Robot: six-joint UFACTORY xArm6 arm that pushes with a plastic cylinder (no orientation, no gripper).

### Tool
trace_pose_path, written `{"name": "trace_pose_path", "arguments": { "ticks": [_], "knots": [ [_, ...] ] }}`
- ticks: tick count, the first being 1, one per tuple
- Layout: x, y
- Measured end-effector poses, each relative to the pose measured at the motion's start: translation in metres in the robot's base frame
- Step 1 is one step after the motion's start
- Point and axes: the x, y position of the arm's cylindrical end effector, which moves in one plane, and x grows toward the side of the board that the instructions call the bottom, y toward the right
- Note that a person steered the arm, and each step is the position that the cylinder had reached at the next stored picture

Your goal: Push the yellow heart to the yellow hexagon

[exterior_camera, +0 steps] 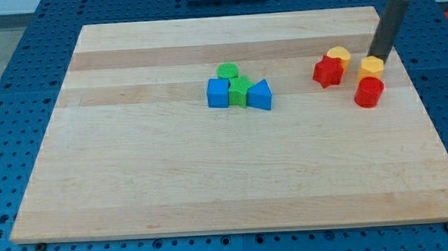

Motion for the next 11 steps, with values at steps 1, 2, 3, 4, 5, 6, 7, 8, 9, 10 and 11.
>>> {"name": "trace_pose_path", "arguments": {
  "ticks": [1,2,3,4,5,6,7,8,9,10,11],
  "knots": [
    [0.015,0.000],
    [0.013,0.001],
    [-0.011,0.003],
    [-0.033,0.003],
    [-0.046,0.001],
    [-0.047,-0.023],
    [-0.047,-0.057],
    [-0.044,-0.066],
    [-0.027,-0.066],
    [-0.015,-0.066],
    [-0.012,-0.064]
  ]
}}
